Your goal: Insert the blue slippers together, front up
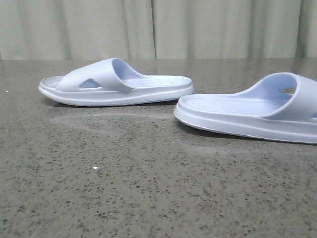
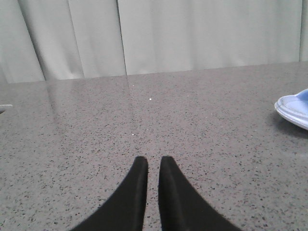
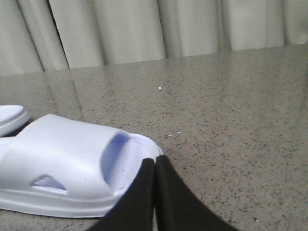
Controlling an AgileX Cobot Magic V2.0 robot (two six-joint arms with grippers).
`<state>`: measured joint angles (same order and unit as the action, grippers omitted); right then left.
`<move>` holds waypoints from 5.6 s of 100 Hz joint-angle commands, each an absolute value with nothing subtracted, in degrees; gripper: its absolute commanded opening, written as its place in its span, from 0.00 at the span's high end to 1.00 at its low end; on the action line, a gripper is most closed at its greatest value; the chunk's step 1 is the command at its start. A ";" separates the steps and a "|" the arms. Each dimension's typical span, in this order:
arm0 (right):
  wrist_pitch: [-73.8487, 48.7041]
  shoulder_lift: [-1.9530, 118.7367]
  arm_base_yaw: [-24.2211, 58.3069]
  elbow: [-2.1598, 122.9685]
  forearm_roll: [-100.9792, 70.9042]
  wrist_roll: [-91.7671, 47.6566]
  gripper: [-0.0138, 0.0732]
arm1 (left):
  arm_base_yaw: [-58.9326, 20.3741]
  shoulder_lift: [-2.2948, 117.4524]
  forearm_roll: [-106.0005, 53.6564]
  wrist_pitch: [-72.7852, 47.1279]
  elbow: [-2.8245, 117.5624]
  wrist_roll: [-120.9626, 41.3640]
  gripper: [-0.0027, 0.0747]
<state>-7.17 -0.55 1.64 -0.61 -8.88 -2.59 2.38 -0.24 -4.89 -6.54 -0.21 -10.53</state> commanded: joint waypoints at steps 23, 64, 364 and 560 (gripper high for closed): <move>1.20 -1.59 1.34 -1.80 -25.64 -2.81 0.94 | 2.50 -1.89 -24.45 2.08 -0.66 -9.94 0.95; -6.07 3.53 1.34 8.42 -32.88 -3.34 0.94 | 2.50 0.71 -42.21 -4.58 7.59 -10.15 0.95; -49.16 73.08 -23.51 38.38 -56.67 -42.16 0.96 | 2.50 82.72 -67.87 -45.53 54.56 -49.78 0.60; -69.33 72.94 -23.51 56.08 -78.02 -46.58 0.96 | 13.80 85.49 -77.09 -72.69 61.79 -48.47 0.95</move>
<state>-67.56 73.87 -23.16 54.14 -71.89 -44.70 13.73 87.93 -70.27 -66.73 60.38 -49.74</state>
